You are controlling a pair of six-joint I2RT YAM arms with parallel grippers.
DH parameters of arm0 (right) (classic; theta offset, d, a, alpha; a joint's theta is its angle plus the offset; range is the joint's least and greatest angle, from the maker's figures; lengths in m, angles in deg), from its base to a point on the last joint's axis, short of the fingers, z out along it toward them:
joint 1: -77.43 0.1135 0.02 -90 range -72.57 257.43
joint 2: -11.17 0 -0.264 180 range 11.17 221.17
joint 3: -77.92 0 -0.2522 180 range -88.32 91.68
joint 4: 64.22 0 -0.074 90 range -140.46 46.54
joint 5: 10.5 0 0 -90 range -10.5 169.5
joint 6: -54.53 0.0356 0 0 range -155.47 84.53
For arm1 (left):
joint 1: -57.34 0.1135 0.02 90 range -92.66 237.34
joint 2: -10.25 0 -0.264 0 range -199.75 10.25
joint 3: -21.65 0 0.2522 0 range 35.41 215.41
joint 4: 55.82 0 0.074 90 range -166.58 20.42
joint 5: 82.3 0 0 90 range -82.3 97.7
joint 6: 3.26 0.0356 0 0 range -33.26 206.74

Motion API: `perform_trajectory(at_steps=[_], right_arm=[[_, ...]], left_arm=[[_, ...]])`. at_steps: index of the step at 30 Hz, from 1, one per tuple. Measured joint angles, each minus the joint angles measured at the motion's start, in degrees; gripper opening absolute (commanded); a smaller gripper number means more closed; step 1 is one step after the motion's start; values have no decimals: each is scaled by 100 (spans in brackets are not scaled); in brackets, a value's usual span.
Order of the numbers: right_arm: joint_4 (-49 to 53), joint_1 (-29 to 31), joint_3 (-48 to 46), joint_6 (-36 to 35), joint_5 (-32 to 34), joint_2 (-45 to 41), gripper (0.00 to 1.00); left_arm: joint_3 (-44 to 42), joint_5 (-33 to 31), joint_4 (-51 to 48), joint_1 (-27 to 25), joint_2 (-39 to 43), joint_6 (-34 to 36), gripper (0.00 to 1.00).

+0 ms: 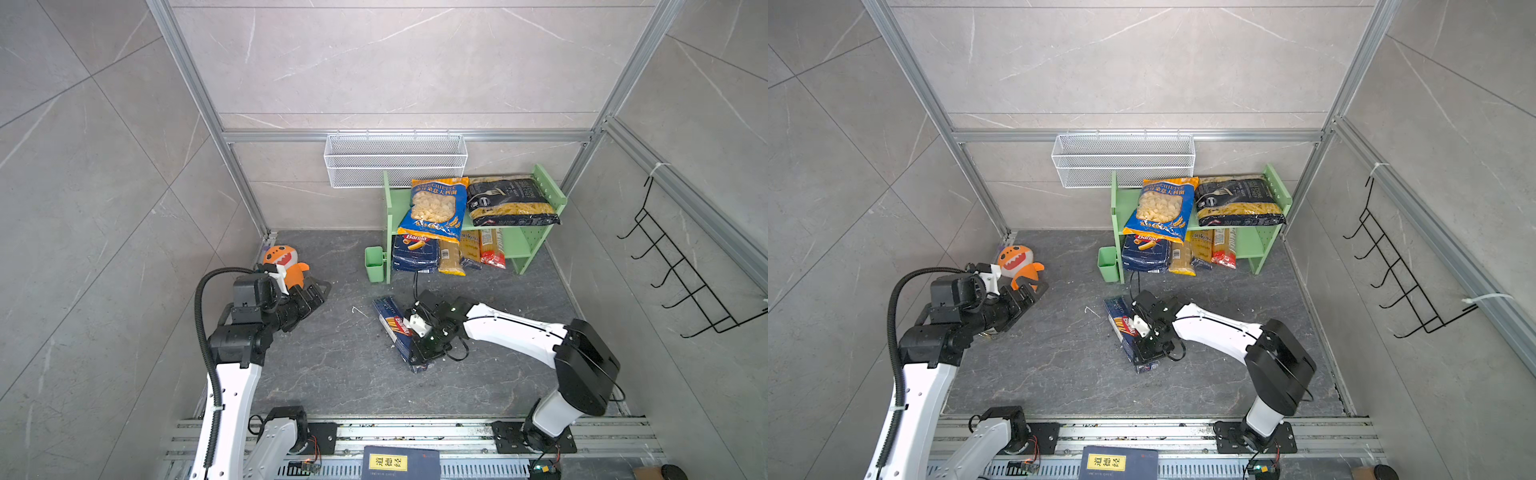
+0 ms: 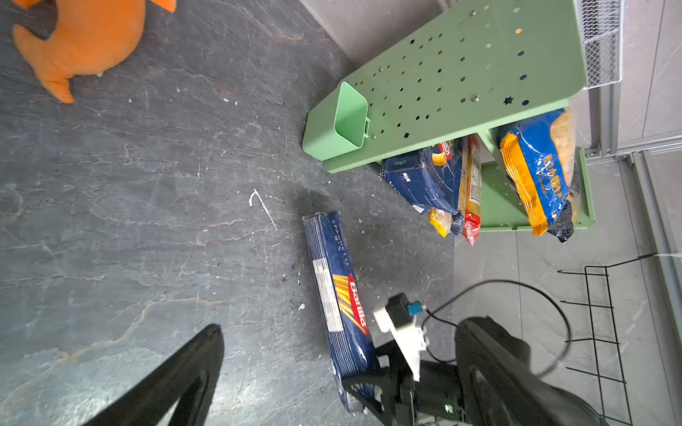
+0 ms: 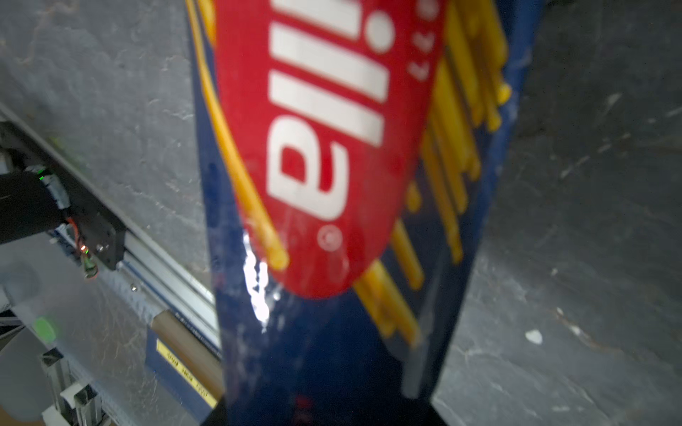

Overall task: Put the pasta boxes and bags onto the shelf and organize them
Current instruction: 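Grasp the blue Barilla spaghetti box with the right gripper and lift it upright, then carry the Barilla box to the lower shelf while the left gripper rises near the shelf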

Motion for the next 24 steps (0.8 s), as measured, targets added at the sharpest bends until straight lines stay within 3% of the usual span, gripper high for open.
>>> perform_trajectory(at_steps=[13,24], right_arm=[[1362,-492,-240,-2,138,-2256,27],[2277,-1196,-166,-15,898,-2566,27]], left_arm=[[-9,297,1384,-11,-1246,-168,100],[511,304,1974,-612,-2184,-219,100]])
